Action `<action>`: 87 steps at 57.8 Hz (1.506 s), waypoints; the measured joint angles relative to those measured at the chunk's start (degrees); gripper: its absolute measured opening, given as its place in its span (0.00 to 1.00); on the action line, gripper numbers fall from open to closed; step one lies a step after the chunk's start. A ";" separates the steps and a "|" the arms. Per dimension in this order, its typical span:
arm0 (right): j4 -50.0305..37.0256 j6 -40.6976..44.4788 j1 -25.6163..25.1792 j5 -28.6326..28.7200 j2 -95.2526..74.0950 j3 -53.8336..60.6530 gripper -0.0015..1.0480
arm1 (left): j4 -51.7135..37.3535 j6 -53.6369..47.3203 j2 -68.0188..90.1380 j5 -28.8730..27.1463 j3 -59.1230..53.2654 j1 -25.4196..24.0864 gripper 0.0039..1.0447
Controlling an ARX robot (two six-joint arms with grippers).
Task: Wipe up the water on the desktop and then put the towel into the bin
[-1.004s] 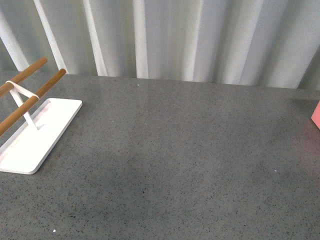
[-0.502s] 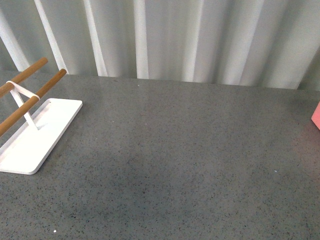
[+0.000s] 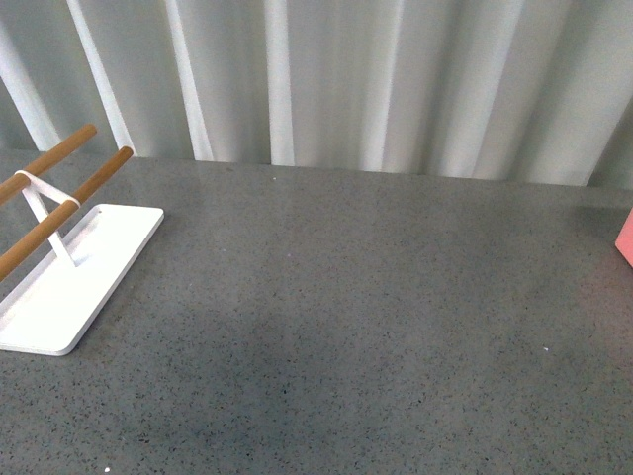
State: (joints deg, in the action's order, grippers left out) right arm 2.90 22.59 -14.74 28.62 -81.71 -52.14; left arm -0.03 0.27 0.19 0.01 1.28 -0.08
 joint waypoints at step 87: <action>-33.88 -21.42 14.58 -27.93 50.34 51.84 0.03 | 0.00 0.00 0.00 0.02 0.02 0.00 0.94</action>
State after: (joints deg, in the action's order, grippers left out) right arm -30.98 1.17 -0.16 0.69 -31.38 -0.30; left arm -0.03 0.27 0.19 0.03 1.30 -0.08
